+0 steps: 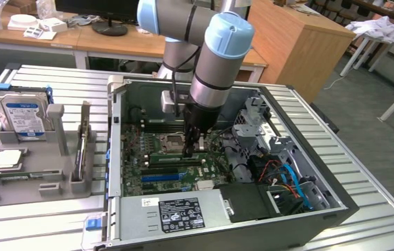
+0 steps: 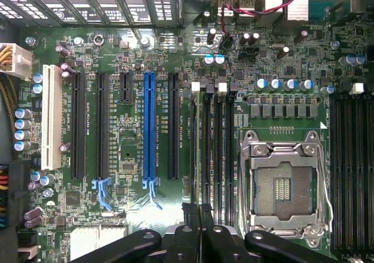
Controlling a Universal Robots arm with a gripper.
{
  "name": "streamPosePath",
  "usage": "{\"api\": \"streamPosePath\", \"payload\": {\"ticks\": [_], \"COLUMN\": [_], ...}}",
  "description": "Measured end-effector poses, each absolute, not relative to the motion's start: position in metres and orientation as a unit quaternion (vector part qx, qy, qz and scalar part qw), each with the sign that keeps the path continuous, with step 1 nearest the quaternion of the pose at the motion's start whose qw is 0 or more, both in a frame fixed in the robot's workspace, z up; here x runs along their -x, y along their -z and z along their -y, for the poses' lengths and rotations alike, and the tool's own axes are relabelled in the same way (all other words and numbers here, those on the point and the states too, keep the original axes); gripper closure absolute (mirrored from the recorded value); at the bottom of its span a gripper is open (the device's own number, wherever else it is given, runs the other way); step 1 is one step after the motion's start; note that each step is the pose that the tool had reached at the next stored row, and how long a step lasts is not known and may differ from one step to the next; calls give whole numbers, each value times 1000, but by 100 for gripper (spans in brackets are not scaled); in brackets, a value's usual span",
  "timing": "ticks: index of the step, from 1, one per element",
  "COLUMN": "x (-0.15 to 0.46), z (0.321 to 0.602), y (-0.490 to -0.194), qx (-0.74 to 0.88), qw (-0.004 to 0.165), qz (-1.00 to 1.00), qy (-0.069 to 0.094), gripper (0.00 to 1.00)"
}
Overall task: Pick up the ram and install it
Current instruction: 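Insert the ram into the slot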
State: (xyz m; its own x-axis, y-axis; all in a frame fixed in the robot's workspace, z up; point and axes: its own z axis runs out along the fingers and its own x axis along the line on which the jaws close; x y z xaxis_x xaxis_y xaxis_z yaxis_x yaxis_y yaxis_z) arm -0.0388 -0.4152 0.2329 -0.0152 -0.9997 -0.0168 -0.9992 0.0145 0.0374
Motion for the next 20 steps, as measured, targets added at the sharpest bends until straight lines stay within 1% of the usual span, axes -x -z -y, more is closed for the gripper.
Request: {"api": "streamPosePath", "payload": {"ticks": [20], "x": [39], "z": [415], "y": [-231], "qx": [-706], "qw": [7], "qz": [708], "qy": [19], "gripper": [88]}}
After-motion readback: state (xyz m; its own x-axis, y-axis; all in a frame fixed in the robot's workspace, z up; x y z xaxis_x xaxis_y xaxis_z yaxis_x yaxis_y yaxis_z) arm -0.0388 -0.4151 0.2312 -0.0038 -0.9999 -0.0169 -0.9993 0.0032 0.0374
